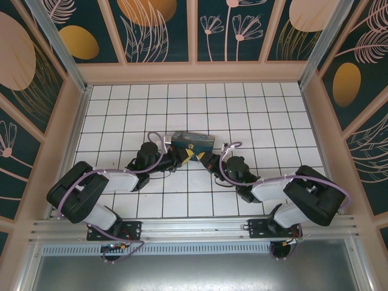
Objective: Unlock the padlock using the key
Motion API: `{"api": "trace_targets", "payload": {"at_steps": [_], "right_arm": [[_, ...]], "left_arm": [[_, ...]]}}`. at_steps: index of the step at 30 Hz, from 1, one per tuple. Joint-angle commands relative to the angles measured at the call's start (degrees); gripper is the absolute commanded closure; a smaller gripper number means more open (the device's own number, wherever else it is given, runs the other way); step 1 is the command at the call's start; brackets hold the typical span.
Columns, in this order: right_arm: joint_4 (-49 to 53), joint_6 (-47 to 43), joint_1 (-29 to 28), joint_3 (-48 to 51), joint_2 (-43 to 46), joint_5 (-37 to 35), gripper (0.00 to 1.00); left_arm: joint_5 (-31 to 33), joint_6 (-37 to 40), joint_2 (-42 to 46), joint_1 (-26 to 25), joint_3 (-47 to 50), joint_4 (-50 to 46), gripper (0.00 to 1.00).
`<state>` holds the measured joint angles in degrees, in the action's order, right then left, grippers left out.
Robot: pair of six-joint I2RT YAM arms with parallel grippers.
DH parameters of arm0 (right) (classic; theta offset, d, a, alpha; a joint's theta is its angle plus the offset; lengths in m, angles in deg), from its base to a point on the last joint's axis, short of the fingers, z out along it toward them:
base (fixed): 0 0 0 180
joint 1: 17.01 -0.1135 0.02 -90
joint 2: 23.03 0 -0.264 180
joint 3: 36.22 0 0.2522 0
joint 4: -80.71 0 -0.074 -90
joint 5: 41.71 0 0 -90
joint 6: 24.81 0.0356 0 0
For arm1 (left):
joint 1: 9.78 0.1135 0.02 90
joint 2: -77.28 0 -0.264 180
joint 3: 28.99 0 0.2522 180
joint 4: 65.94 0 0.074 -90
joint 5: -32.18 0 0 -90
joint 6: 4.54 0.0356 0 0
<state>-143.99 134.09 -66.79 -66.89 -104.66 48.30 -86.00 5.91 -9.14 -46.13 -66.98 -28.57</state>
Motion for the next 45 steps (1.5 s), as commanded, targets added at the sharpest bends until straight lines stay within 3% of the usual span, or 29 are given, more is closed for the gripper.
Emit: {"api": "trace_targets", "payload": {"at_steps": [1, 8, 16, 23, 33, 45], "right_arm": [[-5.88, -1.17, -0.72, -1.75, -2.18, 0.08, 1.0], [-10.97, -2.4, -0.51, -2.21, -3.15, 1.01, 1.0], [-11.49, 3.54, -0.23, -4.27, -4.83, 4.72, 1.0], [-18.46, 9.67, 0.69, -3.21, -6.92, 5.48, 1.0], [-3.73, 1.1, 3.31, -4.1, -0.34, 4.58, 1.0], [-4.75, 0.85, 3.99, -4.01, -1.14, 6.52, 1.0]], "left_arm": [[-2.27, -0.25, 0.79, -0.29, -0.91, 2.98, 1.0], [-2.53, -0.43, 1.47, -0.29, -0.75, 2.68, 1.0], [-2.55, -1.05, 1.32, -0.29, -0.53, 3.6, 1.0], [-2.47, -1.34, 1.74, -0.34, -0.8, 3.61, 1.0], [-2.49, -0.43, 2.82, -0.29, -0.64, 1.87, 1.0], [-2.51, -0.17, 2.26, -0.34, -0.47, 2.24, 1.0]]}}
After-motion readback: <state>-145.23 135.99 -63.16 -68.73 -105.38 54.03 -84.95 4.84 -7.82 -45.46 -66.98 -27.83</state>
